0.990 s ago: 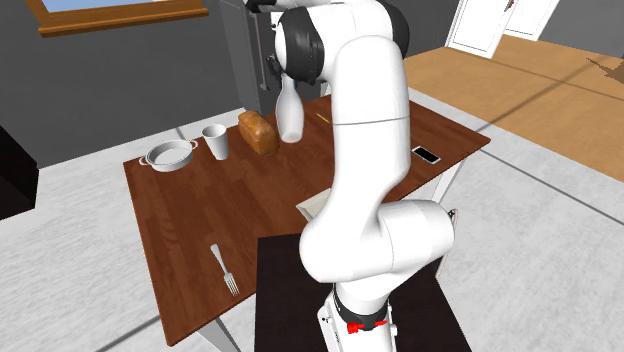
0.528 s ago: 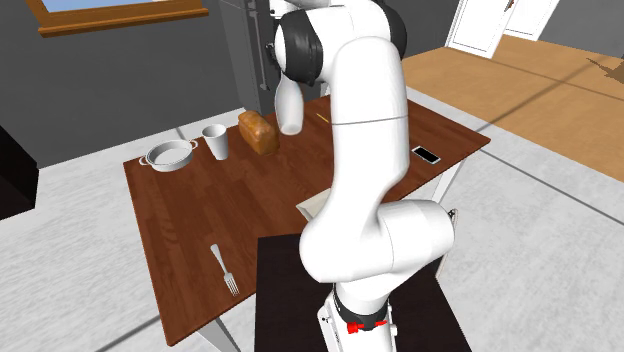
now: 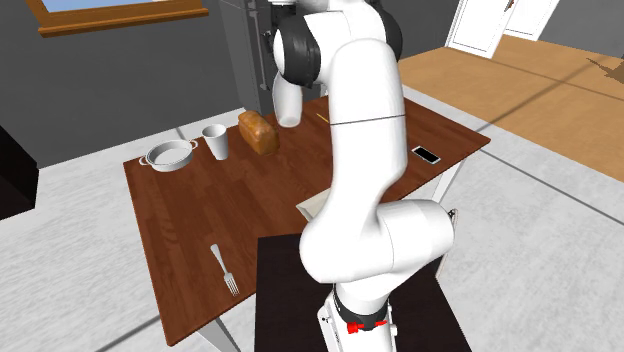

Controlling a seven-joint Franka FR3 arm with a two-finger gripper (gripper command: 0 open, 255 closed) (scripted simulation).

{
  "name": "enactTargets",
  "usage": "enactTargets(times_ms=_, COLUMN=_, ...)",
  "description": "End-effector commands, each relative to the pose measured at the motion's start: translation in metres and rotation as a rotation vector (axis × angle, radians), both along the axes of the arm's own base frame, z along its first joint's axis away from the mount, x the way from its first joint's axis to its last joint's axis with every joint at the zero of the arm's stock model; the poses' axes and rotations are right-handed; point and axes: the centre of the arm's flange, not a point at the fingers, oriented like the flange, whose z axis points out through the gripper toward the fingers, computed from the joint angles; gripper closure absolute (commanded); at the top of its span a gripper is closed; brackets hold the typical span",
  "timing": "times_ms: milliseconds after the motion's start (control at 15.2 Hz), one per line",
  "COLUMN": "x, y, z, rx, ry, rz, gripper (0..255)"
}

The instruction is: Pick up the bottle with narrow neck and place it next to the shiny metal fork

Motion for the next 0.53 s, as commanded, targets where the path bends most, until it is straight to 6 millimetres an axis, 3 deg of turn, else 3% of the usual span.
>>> enactTargets(times_ms=0, x=-0.014, y=0.016, z=0.003, rx=0.000, ry=-0.001, rz=0.000, gripper=255)
enactTargets(times_ms=462, x=-0.074, y=0.086, z=0.003, rx=0.000, ry=-0.001, rz=0.000, gripper=255)
